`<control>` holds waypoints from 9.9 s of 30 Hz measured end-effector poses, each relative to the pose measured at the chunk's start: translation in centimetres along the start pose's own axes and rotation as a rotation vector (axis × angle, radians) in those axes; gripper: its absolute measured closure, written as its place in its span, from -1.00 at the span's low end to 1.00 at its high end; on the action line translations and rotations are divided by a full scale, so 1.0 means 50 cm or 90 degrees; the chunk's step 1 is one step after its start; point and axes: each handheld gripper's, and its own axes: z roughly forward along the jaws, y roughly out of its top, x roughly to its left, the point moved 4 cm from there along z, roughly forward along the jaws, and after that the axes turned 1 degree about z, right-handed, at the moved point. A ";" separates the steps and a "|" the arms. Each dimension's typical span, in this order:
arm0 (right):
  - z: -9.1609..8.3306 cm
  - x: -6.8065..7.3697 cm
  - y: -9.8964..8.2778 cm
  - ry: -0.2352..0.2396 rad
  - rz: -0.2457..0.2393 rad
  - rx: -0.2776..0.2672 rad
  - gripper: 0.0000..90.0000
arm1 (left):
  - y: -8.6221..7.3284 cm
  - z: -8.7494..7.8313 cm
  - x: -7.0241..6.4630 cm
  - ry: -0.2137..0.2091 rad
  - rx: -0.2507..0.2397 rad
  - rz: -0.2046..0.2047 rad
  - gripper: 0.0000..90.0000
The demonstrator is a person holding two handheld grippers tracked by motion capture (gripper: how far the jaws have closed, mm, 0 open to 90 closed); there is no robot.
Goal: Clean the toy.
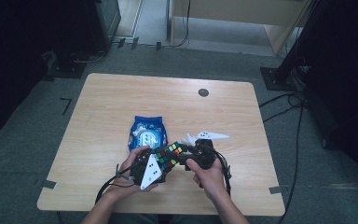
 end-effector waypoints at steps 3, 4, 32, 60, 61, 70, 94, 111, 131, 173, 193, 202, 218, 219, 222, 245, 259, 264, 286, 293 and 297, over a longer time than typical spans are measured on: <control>0.004 0.005 -0.003 -0.003 -0.007 0.007 -0.23 | 0.004 0.002 0.000 0.002 -0.001 -0.015 -0.37; 0.007 0.007 -0.005 -0.007 -0.013 0.011 -0.23 | 0.004 0.002 -0.002 -0.001 0.001 -0.013 -0.35; -0.018 -0.177 -0.043 -0.295 -0.097 0.016 0.16 | -0.023 -0.020 0.057 0.003 0.004 -0.132 -0.25; -0.045 0.110 0.017 -0.071 -0.265 -0.136 0.99 | -0.005 -0.014 0.030 -0.038 -0.017 -0.147 -0.25; -0.040 0.106 0.014 -0.071 -0.259 -0.134 0.99 | -0.003 -0.015 0.028 -0.040 -0.020 -0.144 -0.25; -0.018 0.066 -0.003 -0.114 -0.232 -0.127 0.98 | 0.003 -0.023 0.028 -0.049 -0.042 -0.147 -0.25; -0.056 0.124 0.023 -0.063 -0.256 -0.156 0.98 | 0.004 -0.022 0.028 -0.033 -0.033 -0.133 -0.25; -0.033 -0.016 -0.002 -0.225 -0.206 -0.118 0.98 | 0.012 -0.038 0.040 -0.041 -0.059 -0.148 -0.25; -0.125 -0.172 0.006 -0.420 -0.149 -0.135 0.98 | 0.002 -0.040 0.051 -0.029 -0.053 -0.156 -0.25; -0.066 0.026 0.036 -0.176 -0.092 -0.145 -0.42 | -0.002 -0.029 0.052 -0.027 -0.048 -0.185 -0.25; 0.014 0.056 -0.013 -0.083 -0.010 -0.079 -0.41 | 0.010 -0.021 0.033 -0.028 -0.053 -0.167 -0.25; 0.018 0.058 -0.018 -0.059 0.020 -0.076 -0.24 | 0.010 -0.021 0.031 -0.025 -0.056 -0.167 -0.25; -0.026 0.031 0.020 -0.161 -0.070 -0.139 -0.24 | -0.010 -0.042 0.067 -0.046 -0.024 -0.246 -0.60; -0.026 0.023 0.021 -0.177 -0.076 -0.140 -0.24 | -0.013 -0.048 0.073 -0.040 -0.022 -0.254 -0.60; -0.021 -0.006 0.020 -0.231 -0.098 -0.139 -0.24 | -0.025 -0.065 0.096 -0.019 -0.009 -0.275 -0.62; 0.054 -0.130 -0.028 -0.396 -0.136 -0.035 -0.24 | -0.109 -0.135 0.211 0.112 0.078 -0.380 -0.61; 0.061 -0.146 -0.040 -0.414 -0.148 -0.024 -0.24 | -0.110 -0.152 0.214 0.121 0.089 -0.399 -0.61; 0.059 -0.144 -0.042 -0.402 -0.150 -0.041 -0.42 | -0.104 -0.149 0.213 0.113 0.081 -0.407 -0.61; -0.149 -0.151 -0.035 -0.390 -0.100 -0.090 -0.94 | -0.200 -0.214 0.223 0.124 0.113 -0.464 -0.62; -0.232 -0.189 -0.062 -0.424 -0.066 -0.104 -0.94 | -0.237 -0.232 0.212 0.140 0.146 -0.470 -0.62; -0.264 -0.207 -0.081 -0.439 -0.053 -0.098 -0.94 | -0.261 -0.237 0.204 0.146 0.173 -0.470 -0.61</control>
